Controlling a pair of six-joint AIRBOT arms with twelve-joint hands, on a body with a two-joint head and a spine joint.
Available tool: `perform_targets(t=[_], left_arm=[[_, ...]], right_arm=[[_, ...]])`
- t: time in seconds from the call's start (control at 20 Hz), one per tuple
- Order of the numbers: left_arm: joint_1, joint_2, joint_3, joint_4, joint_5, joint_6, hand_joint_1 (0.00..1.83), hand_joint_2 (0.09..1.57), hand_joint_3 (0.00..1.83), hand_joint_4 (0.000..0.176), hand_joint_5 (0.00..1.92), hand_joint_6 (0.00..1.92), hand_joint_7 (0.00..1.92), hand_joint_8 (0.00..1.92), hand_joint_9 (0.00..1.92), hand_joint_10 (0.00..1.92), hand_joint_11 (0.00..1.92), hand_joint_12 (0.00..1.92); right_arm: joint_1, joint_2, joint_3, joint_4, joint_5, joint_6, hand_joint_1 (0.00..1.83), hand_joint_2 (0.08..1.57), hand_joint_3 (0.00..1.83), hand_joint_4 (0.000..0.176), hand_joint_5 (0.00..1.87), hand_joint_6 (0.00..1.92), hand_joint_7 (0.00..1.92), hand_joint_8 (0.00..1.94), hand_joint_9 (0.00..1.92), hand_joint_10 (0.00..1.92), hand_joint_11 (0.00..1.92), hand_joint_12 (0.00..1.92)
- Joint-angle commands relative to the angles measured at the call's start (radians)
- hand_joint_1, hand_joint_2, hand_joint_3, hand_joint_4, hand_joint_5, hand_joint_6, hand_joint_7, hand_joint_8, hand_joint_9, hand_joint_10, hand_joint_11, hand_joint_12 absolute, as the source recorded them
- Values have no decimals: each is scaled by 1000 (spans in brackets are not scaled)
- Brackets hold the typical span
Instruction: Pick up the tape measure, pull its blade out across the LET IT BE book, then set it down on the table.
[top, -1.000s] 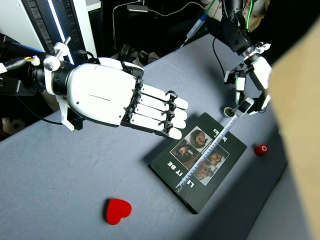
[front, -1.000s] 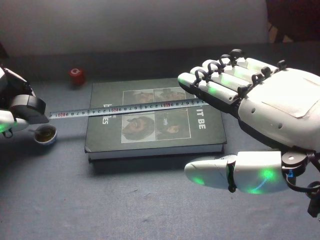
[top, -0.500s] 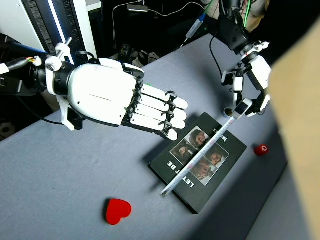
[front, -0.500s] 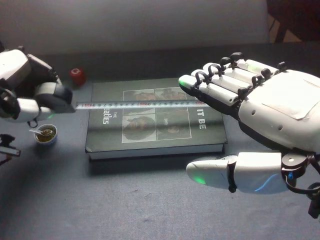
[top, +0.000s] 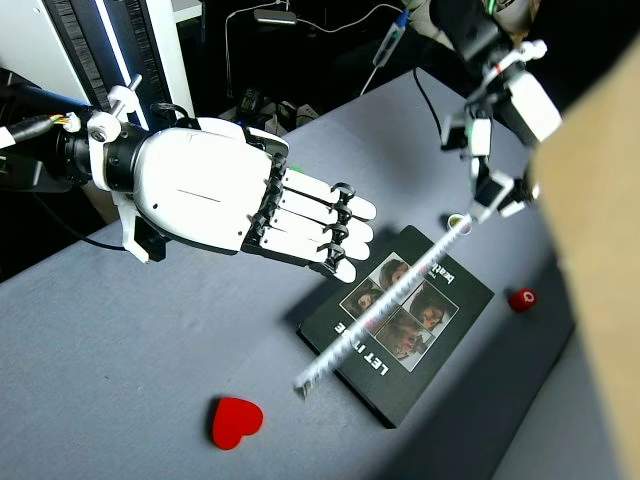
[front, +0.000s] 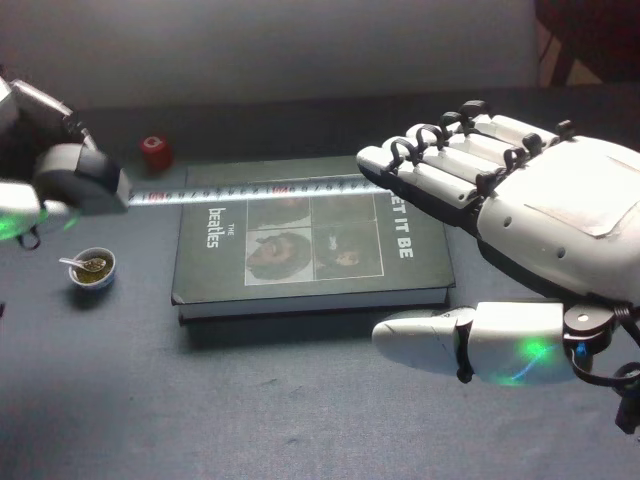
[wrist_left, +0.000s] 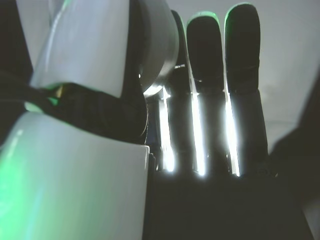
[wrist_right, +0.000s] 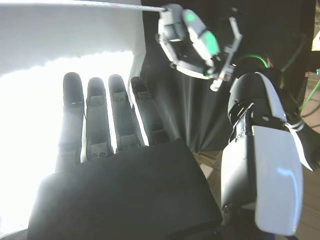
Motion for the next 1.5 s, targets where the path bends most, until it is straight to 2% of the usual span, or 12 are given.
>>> perform_targets(t=[0.0, 0.15, 0.3, 0.4, 0.65, 0.95, 1.0, 1.25, 1.45], left_arm=[[-1, 13, -8, 24, -117, -19, 1384, 1080, 0, 0, 1035, 701, 1114, 825, 911, 1227, 806, 1065], [66, 74, -102, 25, -137, -34, 1384, 1081, 0, 0, 1042, 681, 1110, 838, 909, 1232, 814, 1067], [126, 102, -170, 26, -195, -46, 1384, 1080, 0, 0, 1048, 678, 1108, 839, 908, 1231, 810, 1065], [158, 117, -207, 26, -196, -46, 1384, 1081, 0, 0, 1044, 681, 1109, 835, 910, 1230, 814, 1068], [231, 89, -263, 17, -251, -45, 1384, 1078, 0, 0, 1050, 687, 1109, 835, 914, 1218, 836, 1080], [252, -5, -197, -11, -259, -23, 1385, 1079, 0, 0, 1048, 672, 1108, 843, 914, 1220, 823, 1073], [258, -27, -169, -11, -259, -23, 1384, 1080, 0, 0, 1051, 662, 1110, 850, 902, 1227, 817, 1071], [270, -72, -109, -30, -268, -23, 1384, 1081, 0, 0, 1050, 660, 1106, 853, 905, 1229, 833, 1078], [272, -98, -97, -64, -299, -42, 1385, 1079, 0, 0, 1045, 686, 1113, 831, 913, 1219, 835, 1075]], right_arm=[[7, 1, -3, -47, -101, 1, 26, 1035, 1, 0, 6, 0, 62, 0, 60, 1, 0, 526], [3, 1, -3, -47, -102, -1, 25, 1035, 0, 0, 7, 0, 63, 0, 60, 1, 0, 567], [1, 1, -3, -48, -102, -4, 33, 1032, 0, 0, 28, 5, 72, 2, 63, 1, 0, 587], [0, 1, -3, -48, -102, -4, 36, 1031, 0, 0, 26, 2, 73, 1, 63, 1, 0, 566], [-4, 1, -3, -49, -101, -6, 44, 1028, 0, 0, 25, 1, 74, 1, 64, 1, 0, 544], [-6, 0, -3, -51, -101, -6, 42, 1032, 0, 0, 20, 0, 75, 1, 65, 1, 0, 544], [-7, 0, -3, -53, -100, -6, 43, 1033, 1, 0, 5, 1, 74, 0, 57, 2, 0, 465], [-8, -1, -3, -57, -99, -6, 42, 1040, 2, 0, 0, 0, 54, 0, 43, 0, 0, 438], [-9, -1, -3, -58, -99, -6, 42, 1040, 2, 0, 0, 0, 51, 0, 40, 0, 0, 444]])
